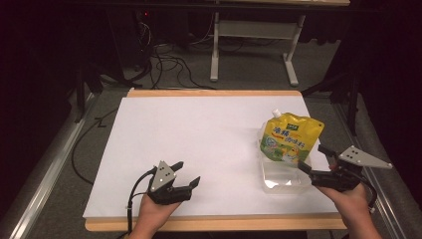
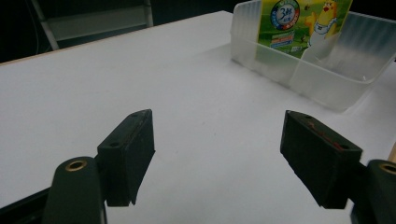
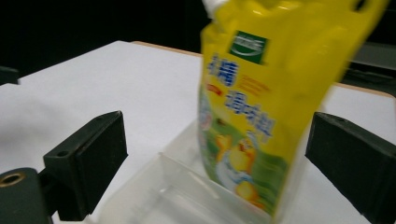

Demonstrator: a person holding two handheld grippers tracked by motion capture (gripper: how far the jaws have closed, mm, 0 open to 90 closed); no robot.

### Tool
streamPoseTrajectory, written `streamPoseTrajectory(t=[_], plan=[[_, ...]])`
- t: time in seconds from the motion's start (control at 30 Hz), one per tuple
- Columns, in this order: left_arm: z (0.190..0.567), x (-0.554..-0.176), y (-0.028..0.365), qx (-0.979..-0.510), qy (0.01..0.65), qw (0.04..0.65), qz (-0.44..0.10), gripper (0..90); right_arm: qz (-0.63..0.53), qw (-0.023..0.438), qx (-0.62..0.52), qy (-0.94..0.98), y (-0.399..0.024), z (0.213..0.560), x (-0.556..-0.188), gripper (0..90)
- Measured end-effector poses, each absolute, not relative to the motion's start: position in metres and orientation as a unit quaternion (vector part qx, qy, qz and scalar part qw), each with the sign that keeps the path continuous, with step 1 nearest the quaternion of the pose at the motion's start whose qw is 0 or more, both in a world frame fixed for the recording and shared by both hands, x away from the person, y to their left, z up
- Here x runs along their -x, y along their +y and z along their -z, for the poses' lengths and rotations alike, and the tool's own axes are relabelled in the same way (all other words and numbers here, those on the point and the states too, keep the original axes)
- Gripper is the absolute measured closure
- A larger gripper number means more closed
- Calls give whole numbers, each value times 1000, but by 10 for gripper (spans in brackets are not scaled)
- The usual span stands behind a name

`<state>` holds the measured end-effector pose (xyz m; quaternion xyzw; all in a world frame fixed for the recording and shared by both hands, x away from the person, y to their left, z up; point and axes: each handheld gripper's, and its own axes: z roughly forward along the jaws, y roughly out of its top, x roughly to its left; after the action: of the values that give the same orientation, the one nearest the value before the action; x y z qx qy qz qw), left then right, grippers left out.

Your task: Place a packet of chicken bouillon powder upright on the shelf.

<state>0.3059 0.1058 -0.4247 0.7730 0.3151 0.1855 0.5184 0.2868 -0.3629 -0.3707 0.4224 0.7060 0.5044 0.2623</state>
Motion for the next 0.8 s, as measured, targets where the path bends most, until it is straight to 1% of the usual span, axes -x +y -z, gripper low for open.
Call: streamPoseTrajectory(t=[0.1, 0.33, 0.6, 0.7, 0.8], plan=[[424, -305, 105, -774, 313, 518, -184, 261, -512, 258, -400, 715, -343, 368, -282, 44], [423, -305, 106, -773, 311, 521, -184, 259, -529, 231, -360, 733, -290, 368, -281, 38], [424, -306, 106, -777, 307, 518, -181, 257, -531, 196, -329, 755, -234, 381, -298, 38], [426, -306, 105, -779, 307, 517, -179, 256, -529, 188, -325, 761, -220, 386, -306, 39], [427, -306, 104, -780, 308, 515, -179, 257, -543, 177, -335, 749, -218, 396, -307, 50]])
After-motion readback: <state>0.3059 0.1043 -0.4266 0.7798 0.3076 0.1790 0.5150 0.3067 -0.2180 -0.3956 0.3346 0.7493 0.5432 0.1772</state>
